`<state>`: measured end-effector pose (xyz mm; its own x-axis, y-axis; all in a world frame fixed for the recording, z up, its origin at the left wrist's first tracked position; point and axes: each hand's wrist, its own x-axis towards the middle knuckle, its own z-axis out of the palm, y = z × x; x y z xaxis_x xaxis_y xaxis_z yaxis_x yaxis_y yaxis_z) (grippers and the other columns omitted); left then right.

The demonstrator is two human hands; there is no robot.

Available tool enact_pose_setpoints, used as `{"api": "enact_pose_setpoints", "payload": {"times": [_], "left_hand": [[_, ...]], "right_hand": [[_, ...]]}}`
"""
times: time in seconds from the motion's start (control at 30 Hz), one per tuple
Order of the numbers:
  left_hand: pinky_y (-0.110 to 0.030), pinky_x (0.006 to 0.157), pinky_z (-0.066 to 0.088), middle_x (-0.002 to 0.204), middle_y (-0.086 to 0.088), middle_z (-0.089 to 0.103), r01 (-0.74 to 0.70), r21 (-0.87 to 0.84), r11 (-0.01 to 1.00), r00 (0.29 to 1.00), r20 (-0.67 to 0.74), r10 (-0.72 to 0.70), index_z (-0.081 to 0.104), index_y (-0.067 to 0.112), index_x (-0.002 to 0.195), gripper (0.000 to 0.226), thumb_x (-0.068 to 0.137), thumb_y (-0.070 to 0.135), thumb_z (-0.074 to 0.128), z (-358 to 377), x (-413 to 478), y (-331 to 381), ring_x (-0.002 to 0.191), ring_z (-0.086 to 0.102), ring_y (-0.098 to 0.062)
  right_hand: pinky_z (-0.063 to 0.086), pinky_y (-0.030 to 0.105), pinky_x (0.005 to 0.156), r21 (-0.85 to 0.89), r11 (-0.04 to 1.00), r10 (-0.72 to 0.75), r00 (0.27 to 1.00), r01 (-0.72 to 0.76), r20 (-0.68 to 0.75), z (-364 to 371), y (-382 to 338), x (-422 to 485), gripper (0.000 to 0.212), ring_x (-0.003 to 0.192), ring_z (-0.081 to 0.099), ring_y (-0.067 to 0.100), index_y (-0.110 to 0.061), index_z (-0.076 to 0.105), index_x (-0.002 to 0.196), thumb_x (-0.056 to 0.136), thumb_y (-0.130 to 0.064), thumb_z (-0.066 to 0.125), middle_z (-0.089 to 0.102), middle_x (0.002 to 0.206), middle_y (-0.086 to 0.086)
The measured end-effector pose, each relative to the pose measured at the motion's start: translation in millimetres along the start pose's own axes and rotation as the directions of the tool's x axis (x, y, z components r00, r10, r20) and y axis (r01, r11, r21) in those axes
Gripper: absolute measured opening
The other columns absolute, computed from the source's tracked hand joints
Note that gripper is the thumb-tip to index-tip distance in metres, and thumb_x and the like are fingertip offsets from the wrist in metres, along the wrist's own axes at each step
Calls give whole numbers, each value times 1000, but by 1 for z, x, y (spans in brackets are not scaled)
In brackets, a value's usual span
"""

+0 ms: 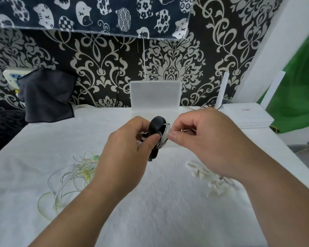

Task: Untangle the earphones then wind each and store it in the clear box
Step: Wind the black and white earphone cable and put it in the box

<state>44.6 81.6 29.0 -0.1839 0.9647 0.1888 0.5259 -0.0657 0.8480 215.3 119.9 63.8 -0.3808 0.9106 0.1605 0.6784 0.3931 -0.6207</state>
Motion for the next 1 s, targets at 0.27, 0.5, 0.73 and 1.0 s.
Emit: {"api": "enact_pose_setpoints", "payload": {"times": [0.27,0.5,0.73,1.0], "left_hand": [[-10,48,37,74,11,68,-30,93,995,995,92,21,59,33,86,13,94,24,63,-2,-2,2,48,53,3],[-10,50,37,74,12,69,-15,116,993,981,193,-7,61,33,83,13,94,25,63,-3,-1,-3,47,54,2],[-23,57,47,74,8,73,-5,60,998,957,291,-13,63,34,85,13,94,26,64,-3,1,-5,58,61,-8],[-58,84,50,82,-6,76,94,-213,973,895,447,12,68,31,93,10,95,22,64,-1,0,-8,82,65,-43]], "right_hand": [[45,37,56,161,972,151,979,-173,139,-5,-1,1,47,46,44,13,-16,63,61,93,-50,57,49,51,5],[30,14,44,99,984,124,972,-145,198,-19,10,0,15,40,38,4,-17,73,73,83,-28,77,45,44,-12],[31,19,45,82,995,40,987,-53,153,-21,11,0,24,45,34,9,-25,73,72,93,-36,66,46,52,1],[24,16,38,160,982,86,994,-96,70,-13,16,4,45,35,24,9,-17,63,57,93,-44,62,27,41,-9]]}}
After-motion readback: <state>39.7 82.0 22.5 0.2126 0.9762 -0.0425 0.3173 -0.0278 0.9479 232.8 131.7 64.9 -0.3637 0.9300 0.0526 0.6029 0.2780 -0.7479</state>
